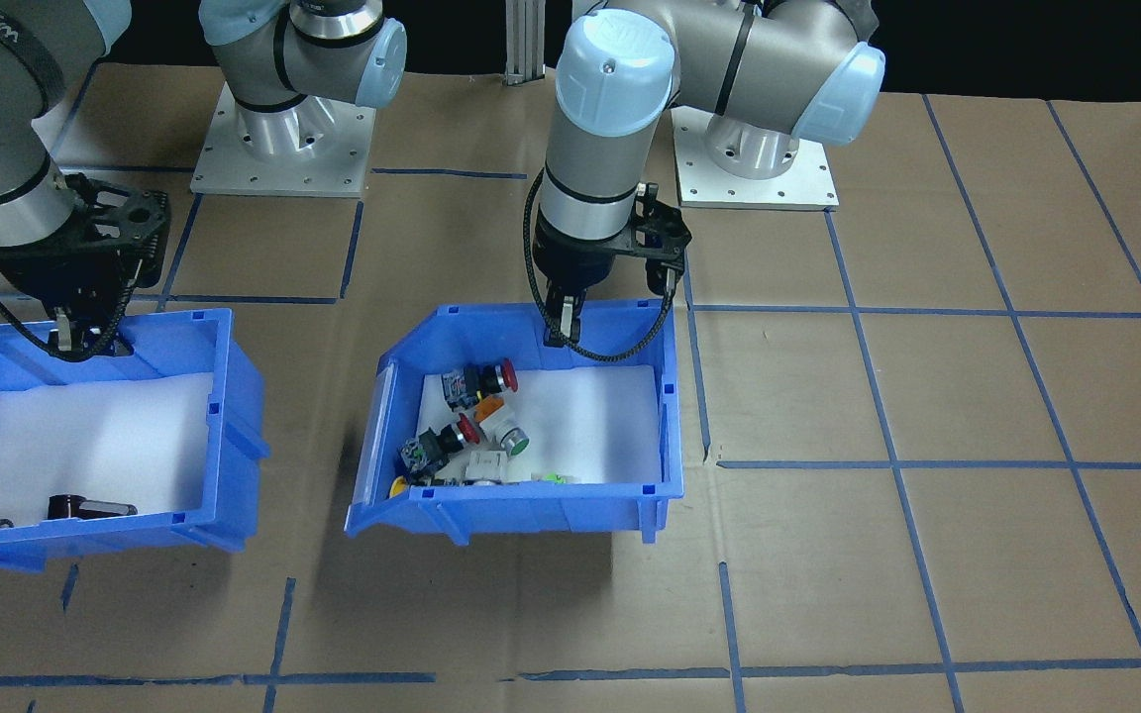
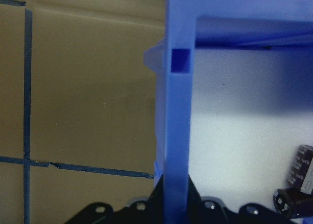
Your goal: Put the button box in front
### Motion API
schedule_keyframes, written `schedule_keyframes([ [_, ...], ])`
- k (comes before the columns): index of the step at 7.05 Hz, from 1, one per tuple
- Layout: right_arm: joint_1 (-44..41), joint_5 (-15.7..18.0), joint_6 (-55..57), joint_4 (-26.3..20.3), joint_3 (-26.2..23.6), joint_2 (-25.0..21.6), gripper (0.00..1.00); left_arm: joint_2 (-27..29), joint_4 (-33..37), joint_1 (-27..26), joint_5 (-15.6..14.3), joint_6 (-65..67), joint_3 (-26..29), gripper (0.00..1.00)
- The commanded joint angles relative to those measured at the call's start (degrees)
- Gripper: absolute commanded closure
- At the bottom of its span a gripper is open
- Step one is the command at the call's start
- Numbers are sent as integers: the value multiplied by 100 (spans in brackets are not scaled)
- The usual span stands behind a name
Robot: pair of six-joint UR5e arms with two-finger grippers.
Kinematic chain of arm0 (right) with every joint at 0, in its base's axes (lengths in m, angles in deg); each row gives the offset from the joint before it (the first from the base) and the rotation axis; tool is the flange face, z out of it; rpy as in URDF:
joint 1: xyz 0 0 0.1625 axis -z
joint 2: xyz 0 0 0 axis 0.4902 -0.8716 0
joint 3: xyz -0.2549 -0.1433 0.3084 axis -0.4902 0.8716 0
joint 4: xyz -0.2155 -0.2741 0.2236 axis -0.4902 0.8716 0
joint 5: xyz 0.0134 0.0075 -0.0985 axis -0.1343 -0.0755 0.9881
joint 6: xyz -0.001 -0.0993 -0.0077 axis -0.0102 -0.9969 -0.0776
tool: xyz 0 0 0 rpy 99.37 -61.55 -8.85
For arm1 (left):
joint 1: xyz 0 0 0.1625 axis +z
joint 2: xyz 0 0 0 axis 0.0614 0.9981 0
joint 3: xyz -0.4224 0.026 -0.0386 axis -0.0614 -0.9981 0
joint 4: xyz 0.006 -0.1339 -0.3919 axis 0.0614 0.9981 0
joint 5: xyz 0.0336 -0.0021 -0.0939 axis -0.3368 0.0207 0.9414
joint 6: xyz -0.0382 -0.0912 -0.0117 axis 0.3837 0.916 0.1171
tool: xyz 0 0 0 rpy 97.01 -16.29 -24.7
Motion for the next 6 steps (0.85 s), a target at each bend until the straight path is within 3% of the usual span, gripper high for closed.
schedule_keyframes([
  [1,49,4,31,228,-366,-215,89,683,15,285,401,65,715,100],
  [6,66,13,408,238,-744,-523,89,1501,-222,417,596,276,1182,99],
])
